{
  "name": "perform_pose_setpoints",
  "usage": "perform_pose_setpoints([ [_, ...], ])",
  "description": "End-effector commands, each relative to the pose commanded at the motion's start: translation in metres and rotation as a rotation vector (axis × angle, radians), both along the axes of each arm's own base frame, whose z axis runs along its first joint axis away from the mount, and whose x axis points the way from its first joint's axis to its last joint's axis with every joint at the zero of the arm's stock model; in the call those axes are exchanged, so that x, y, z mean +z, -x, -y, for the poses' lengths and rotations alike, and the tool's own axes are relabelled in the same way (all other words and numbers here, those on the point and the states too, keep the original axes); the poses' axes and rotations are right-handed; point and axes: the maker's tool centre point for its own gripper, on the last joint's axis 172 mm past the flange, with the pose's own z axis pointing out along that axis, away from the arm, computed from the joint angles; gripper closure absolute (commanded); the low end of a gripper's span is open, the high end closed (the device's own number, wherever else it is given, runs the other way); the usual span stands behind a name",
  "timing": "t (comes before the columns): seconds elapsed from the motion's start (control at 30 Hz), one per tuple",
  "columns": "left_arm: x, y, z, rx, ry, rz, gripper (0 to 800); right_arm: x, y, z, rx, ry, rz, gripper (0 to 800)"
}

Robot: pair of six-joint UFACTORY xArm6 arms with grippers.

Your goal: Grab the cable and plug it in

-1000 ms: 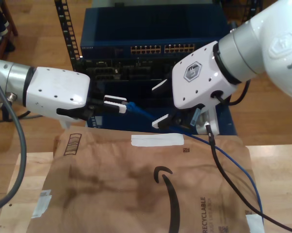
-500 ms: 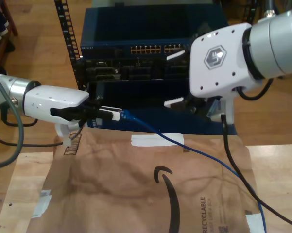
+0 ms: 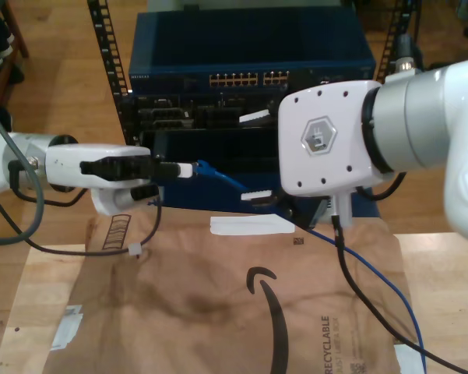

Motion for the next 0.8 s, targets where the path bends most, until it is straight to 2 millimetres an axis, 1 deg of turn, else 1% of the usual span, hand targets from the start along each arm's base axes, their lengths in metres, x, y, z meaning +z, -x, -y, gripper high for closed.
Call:
perform_pose_setpoints([
  [0.03, 0.001, 0.001, 0.000, -0.005, 0.007, -0.003, 797, 0.004, 0.000, -0.003, 0.002, -0.004, 0.011, 27],
  [0.13, 0.014, 0.000, -0.003, -0.020, 0.065, -0.001, 797, 0.014, 0.002, -0.012, 0.014, -0.015, 0.031, 29],
  [0.23, 0.020, 0.002, -0.004, -0.031, 0.088, -0.011, 798, 0.012, 0.014, -0.025, 0.049, -0.017, 0.030, 32],
  [0.37, 0.030, -0.001, -0.007, -0.021, 0.128, -0.009, 797, 0.018, 0.014, -0.034, 0.044, -0.027, 0.075, 36],
  [0.4, 0.030, -0.001, -0.008, -0.023, 0.133, -0.010, 798, 0.015, 0.012, -0.036, 0.043, -0.023, 0.077, 39],
  [0.47, 0.033, 0.003, -0.008, -0.035, 0.144, -0.011, 797, 0.011, 0.009, -0.037, 0.037, -0.017, 0.078, 39],
  [0.57, 0.035, 0.007, -0.008, -0.047, 0.154, -0.014, 795, 0.015, 0.000, -0.034, 0.024, -0.009, 0.124, 43],
  [0.8, 0.037, 0.014, -0.010, -0.068, 0.174, -0.025, 794, 0.023, 0.000, -0.040, 0.027, -0.013, 0.167, 47],
])
